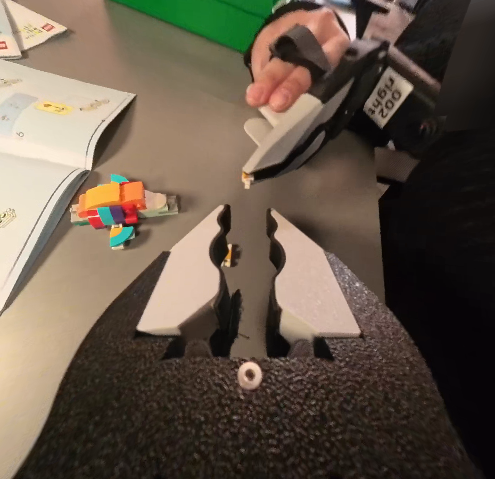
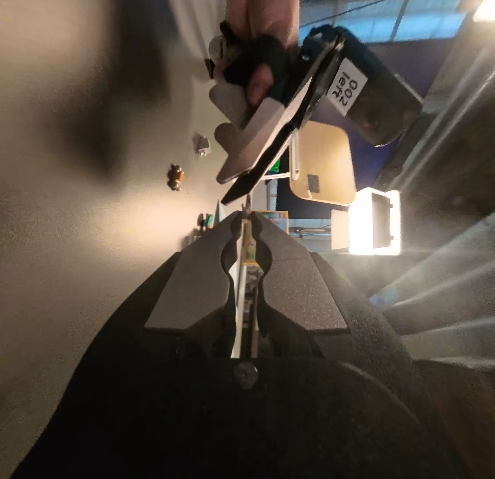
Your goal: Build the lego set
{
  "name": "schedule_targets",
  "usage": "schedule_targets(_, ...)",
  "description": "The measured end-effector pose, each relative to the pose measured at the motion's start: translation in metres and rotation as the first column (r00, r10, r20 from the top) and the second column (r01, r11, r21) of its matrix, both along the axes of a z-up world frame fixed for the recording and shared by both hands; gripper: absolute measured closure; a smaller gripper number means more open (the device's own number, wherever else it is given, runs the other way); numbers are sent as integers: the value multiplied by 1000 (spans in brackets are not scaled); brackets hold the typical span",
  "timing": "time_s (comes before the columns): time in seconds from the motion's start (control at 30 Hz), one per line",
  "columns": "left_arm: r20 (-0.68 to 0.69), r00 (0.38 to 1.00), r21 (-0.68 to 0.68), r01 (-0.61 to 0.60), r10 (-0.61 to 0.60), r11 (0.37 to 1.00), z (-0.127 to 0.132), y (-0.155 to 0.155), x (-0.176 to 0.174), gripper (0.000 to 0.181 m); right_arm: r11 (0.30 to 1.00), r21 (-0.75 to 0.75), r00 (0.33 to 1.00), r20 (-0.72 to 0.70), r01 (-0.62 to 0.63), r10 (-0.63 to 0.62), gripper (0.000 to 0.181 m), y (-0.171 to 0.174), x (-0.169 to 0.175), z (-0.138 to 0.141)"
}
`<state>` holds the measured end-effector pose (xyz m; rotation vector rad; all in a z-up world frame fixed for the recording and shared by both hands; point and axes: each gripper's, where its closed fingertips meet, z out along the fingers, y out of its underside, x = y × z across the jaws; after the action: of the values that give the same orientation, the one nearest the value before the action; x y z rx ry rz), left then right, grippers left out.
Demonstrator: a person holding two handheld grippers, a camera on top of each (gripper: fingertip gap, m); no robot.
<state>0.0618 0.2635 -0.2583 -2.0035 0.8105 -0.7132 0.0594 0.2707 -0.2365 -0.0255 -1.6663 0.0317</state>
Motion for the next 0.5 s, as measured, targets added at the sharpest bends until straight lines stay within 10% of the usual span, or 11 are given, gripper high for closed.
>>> schedule_targets(0.5, 121, 993, 33, 7, -11, 999, 13, 3, 8, 180, 999, 39, 999, -11, -30, 31, 176, -8, 3, 1)
